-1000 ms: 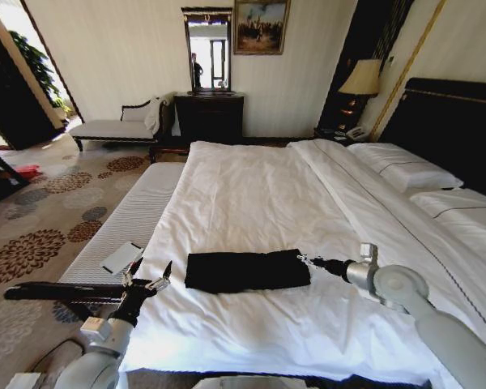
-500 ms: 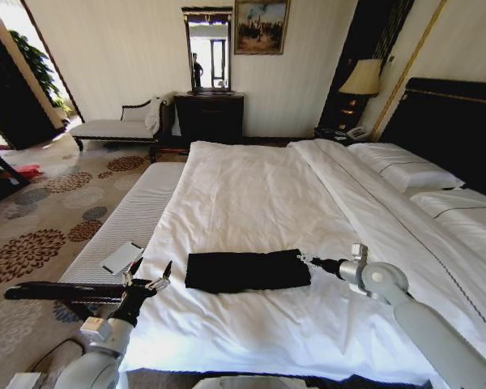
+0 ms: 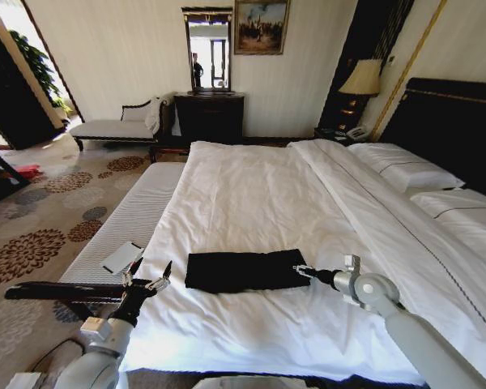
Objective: Fold the clothes on the bed.
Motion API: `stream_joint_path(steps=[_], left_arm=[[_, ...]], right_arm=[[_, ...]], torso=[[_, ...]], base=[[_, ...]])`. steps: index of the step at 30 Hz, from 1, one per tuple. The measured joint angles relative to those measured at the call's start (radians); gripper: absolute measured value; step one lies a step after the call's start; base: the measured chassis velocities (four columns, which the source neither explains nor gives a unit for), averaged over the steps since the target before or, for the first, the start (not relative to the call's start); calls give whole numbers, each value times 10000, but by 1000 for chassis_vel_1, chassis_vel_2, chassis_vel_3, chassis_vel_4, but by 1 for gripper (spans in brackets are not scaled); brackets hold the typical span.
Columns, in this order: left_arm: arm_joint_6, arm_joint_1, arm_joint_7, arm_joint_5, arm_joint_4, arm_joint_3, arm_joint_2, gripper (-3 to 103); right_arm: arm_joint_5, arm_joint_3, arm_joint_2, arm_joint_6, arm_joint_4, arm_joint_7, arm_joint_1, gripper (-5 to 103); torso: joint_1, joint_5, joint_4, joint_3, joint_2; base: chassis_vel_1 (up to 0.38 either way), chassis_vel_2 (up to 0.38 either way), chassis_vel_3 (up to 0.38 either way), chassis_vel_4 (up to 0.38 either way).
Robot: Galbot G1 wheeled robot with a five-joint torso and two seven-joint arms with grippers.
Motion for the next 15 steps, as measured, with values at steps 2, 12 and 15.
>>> stream_joint_path(steps=[2, 12, 15], left_arm=[[0, 0, 0, 0, 0, 0, 0, 100], [0, 0, 0, 0, 0, 0, 0, 100], [0, 0, 0, 0, 0, 0, 0, 100]], right_arm=[[-12, -37, 79, 2, 59, 0, -35, 100], [-3, -216, 222, 9, 186, 164, 77, 97], [-8, -241, 217, 10, 182, 172, 99, 87]], torso=[[0, 0, 0, 0, 0], [0, 0, 1, 0, 0], [0, 0, 1, 0, 0]], base=[[0, 0, 0, 0], [0, 0, 0, 0], [0, 0, 0, 0]])
